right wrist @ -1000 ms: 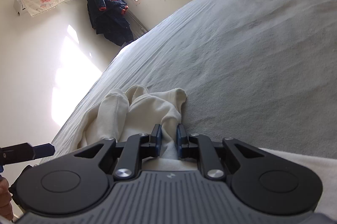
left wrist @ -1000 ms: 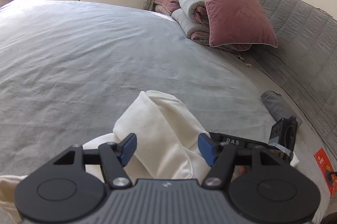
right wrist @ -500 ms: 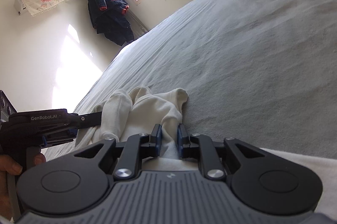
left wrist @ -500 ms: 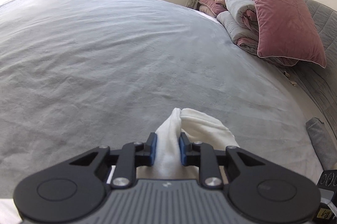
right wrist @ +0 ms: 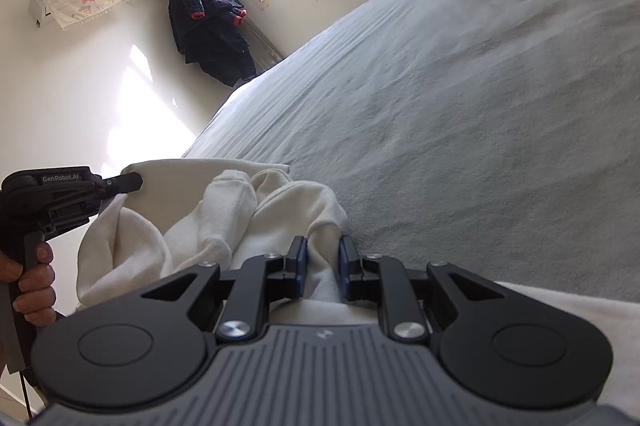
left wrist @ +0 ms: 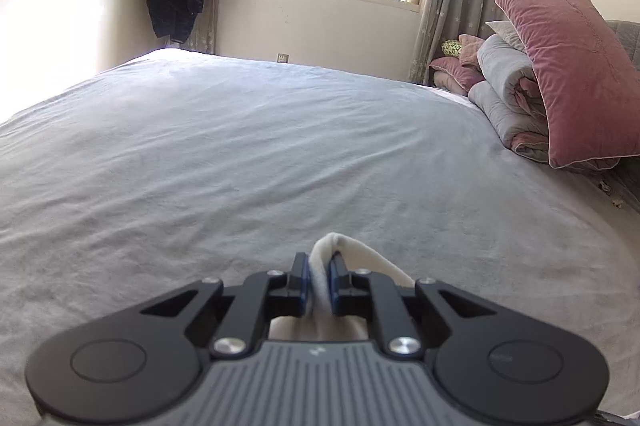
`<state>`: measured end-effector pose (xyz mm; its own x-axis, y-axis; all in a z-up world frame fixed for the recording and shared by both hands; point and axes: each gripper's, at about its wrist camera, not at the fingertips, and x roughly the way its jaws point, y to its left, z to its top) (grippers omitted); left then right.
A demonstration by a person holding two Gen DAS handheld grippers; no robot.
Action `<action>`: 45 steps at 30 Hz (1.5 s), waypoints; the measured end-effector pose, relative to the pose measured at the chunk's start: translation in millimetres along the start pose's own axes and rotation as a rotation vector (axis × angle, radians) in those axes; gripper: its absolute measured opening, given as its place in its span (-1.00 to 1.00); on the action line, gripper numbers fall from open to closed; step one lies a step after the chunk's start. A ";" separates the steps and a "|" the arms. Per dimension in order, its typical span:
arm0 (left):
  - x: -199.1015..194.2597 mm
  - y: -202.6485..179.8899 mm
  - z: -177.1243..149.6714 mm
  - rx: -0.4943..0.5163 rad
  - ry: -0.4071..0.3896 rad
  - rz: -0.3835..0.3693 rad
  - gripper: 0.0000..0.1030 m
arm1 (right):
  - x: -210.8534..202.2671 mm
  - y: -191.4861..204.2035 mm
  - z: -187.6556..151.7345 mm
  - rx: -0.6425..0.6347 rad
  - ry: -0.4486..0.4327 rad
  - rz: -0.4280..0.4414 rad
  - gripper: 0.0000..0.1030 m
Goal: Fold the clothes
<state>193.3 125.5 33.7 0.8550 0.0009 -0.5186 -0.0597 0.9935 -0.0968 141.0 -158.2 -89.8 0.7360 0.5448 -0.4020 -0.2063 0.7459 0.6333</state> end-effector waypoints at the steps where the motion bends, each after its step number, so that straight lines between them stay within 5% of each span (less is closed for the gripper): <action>1: 0.5 4.1 3.4 -0.001 -0.008 0.015 -0.80 | -0.2 -0.4 0.0 0.000 0.000 0.000 -0.65; 13: 18.6 70.1 14.3 -0.069 -0.038 0.240 -0.80 | -0.8 -0.7 0.8 0.001 0.000 0.001 -0.65; 23: 34.7 147.2 -24.0 -0.183 0.063 0.413 -0.82 | -0.9 -1.4 1.3 -0.001 -0.001 0.000 -0.65; 31: 44.6 160.8 -18.3 -0.215 0.093 0.451 -0.65 | 0.3 -0.2 2.1 -0.007 -0.001 -0.004 -0.65; 37: 45.8 142.7 11.3 -0.209 0.022 0.342 -0.22 | 1.6 0.1 2.3 -0.011 -0.002 -0.007 -0.65; 42: 61.1 118.1 31.0 -0.210 0.043 0.109 -0.07 | 2.4 1.0 2.5 -0.014 -0.002 -0.005 -0.62; 45: 81.0 98.7 31.0 -0.205 0.135 -0.027 -0.04 | 2.7 1.7 1.8 -0.020 -0.003 -0.004 -0.58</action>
<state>272.7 227.1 8.5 0.7818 -0.0539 -0.6212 -0.1533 0.9490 -0.2754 143.9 -156.1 -88.7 0.7387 0.5409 -0.4022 -0.2161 0.7552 0.6188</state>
